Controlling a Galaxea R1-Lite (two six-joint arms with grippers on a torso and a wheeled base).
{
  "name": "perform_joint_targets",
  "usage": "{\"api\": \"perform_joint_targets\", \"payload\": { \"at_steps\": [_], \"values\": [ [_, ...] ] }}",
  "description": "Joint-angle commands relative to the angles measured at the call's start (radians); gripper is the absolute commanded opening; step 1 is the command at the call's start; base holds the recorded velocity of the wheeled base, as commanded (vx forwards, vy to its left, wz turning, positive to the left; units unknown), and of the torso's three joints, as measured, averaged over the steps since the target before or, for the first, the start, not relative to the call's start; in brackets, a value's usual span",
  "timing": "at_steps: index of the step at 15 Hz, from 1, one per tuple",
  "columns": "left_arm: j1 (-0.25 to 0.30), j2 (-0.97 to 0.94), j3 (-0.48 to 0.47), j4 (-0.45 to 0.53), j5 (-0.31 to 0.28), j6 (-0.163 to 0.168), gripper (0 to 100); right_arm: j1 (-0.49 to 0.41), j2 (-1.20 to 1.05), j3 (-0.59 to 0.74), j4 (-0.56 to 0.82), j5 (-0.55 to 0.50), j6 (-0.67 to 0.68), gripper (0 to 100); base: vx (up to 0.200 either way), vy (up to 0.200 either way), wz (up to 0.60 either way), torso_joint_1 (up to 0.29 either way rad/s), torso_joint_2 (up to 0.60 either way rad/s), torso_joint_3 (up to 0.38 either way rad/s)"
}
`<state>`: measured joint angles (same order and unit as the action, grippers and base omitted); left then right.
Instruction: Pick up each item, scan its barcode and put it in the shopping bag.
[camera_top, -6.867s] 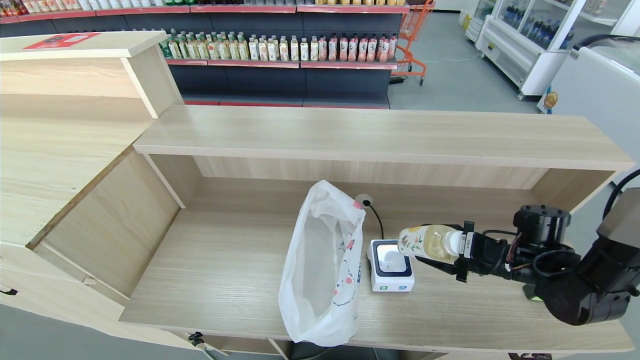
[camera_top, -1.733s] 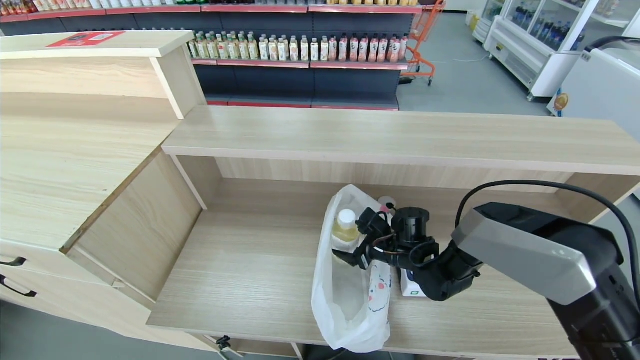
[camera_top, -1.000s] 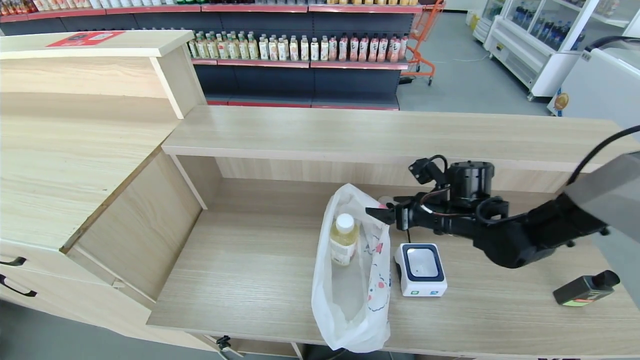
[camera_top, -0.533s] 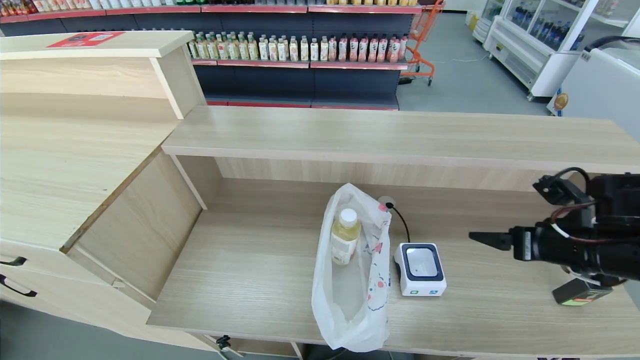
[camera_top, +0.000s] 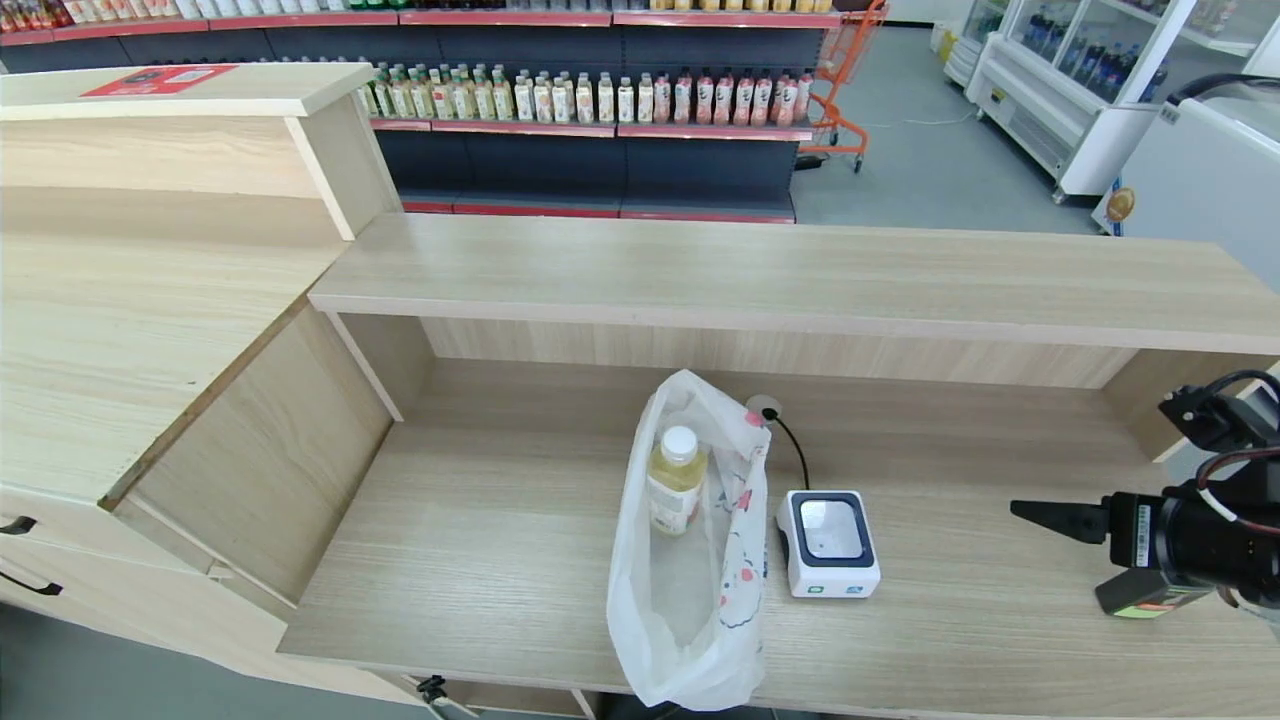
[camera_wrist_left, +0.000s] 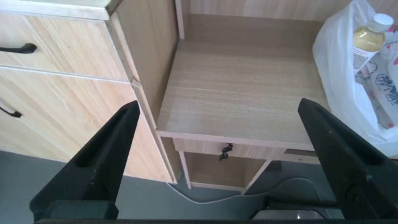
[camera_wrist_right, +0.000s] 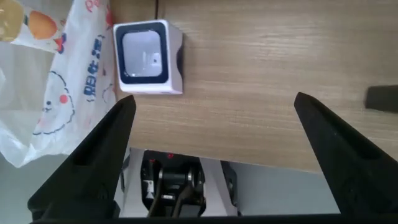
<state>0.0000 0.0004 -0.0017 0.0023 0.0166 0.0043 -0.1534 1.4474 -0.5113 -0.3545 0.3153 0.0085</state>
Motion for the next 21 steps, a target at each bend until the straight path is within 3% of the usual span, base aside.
{"api": "perform_joint_targets", "payload": {
  "at_steps": [1, 5, 11, 19, 21],
  "values": [
    [0.000, 0.000, 0.000, 0.001, 0.000, 0.000, 100, -0.015, -0.024, 0.002, 0.043, -0.002, -0.010, 100, 0.000, -0.200, 0.00, 0.012, 0.01, 0.002],
    [0.000, 0.000, 0.000, 0.001, 0.000, 0.000, 100, -0.063, -0.090, -0.010, 0.232, -0.022, -0.122, 100, 0.000, -0.200, 0.00, 0.004, 0.00, 0.004],
    [0.000, 0.000, 0.000, 0.001, 0.000, 0.000, 100, -0.063, -0.094, -0.009, 0.244, -0.024, -0.134, 100, 0.000, -0.200, 0.00, 0.000, 0.00, 0.005],
    [0.000, 0.000, 0.000, 0.001, 0.000, -0.003, 100, -0.063, -0.105, 0.028, 0.315, -0.088, -0.260, 100, 0.000, -0.175, 0.00, 0.001, 0.00, 0.003],
    [0.000, 0.000, 0.000, 0.001, 0.000, -0.003, 100, -0.063, -0.096, 0.033, 0.338, -0.191, -0.337, 100, 0.000, 0.000, 0.00, 0.000, 0.00, 0.000]
  ]
}}
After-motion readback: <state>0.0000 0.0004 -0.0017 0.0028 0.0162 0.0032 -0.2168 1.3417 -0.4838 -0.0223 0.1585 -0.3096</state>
